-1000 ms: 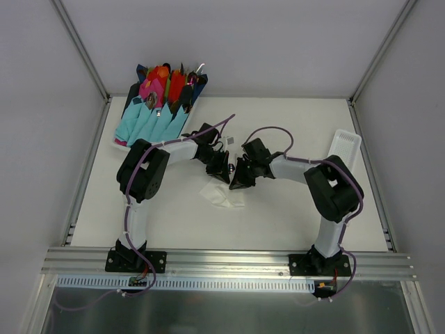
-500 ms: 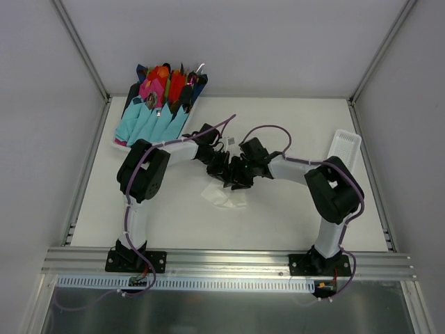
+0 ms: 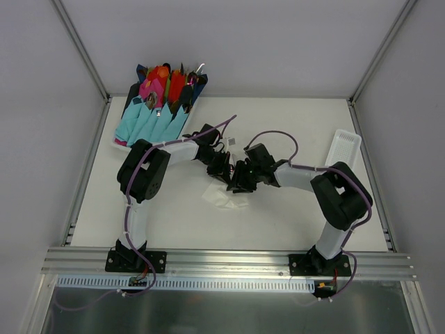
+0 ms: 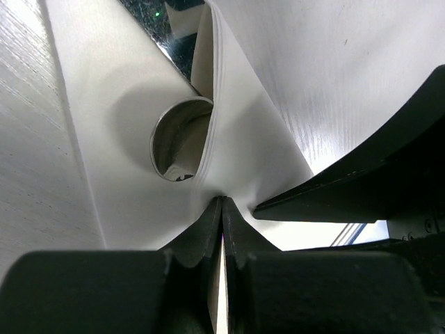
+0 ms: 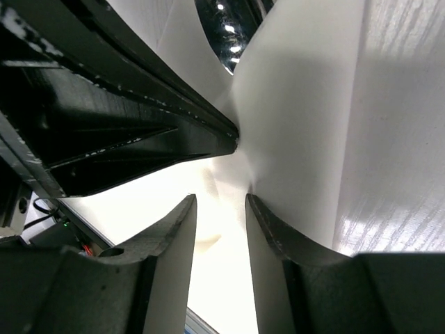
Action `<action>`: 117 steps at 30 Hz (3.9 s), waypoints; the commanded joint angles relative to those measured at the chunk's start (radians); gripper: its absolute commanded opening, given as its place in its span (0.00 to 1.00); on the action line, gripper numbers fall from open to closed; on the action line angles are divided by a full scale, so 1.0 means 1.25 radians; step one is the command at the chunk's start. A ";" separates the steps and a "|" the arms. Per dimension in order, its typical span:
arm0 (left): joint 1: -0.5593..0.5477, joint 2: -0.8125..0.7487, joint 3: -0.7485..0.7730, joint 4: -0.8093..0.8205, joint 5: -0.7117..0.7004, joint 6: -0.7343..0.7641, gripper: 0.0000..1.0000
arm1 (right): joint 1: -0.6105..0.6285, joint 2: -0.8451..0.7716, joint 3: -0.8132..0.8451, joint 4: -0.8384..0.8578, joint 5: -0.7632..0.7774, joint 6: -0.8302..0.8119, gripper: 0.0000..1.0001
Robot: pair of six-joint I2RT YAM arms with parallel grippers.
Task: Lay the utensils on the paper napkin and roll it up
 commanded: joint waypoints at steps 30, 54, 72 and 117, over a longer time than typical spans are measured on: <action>0.008 0.023 -0.003 -0.079 -0.062 0.114 0.00 | -0.010 -0.189 -0.089 0.022 0.127 0.104 0.12; 0.012 0.034 0.008 -0.076 -0.064 0.096 0.00 | 0.016 0.031 0.070 -0.019 0.127 0.096 0.02; 0.014 -0.107 -0.058 -0.082 -0.058 0.140 0.02 | 0.011 0.098 0.054 -0.039 0.142 0.111 0.00; 0.124 -0.165 -0.163 -0.123 -0.298 0.159 0.39 | 0.000 0.106 0.020 -0.004 0.078 0.125 0.00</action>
